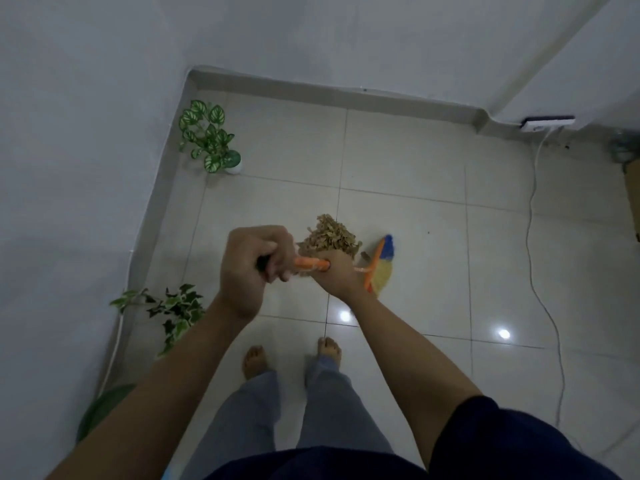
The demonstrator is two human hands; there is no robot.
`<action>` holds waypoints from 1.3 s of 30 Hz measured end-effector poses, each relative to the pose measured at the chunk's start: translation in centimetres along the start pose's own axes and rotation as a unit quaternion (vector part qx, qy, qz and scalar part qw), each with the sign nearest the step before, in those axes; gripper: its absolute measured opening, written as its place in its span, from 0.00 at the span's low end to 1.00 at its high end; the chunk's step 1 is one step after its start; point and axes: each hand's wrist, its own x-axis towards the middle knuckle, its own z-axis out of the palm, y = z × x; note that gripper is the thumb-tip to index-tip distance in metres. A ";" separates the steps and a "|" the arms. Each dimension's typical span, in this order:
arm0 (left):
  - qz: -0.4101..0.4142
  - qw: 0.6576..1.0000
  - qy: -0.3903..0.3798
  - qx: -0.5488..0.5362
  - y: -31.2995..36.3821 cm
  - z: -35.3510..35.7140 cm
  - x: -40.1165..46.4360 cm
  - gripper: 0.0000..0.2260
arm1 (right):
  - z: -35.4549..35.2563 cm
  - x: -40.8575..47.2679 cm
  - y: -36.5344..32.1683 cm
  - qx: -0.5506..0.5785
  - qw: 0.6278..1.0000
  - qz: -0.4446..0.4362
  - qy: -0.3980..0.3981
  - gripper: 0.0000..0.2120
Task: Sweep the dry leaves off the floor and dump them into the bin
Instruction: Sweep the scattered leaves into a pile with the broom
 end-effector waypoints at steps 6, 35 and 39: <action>0.058 0.997 0.058 0.010 3.8 -1.1 0.5 0.13 | 0.1 0.9 -4.8 -0.009 0.995 -0.097 -0.013 0.20; 0.101 0.986 0.110 0.072 5.2 2.5 -2.8 0.11 | -4.2 0.6 -3.5 -0.104 0.970 -0.212 -0.060 0.18; 0.094 0.987 0.128 0.022 3.0 4.2 -1.8 0.10 | -8.0 2.8 -1.8 -0.075 0.973 -0.208 -0.066 0.09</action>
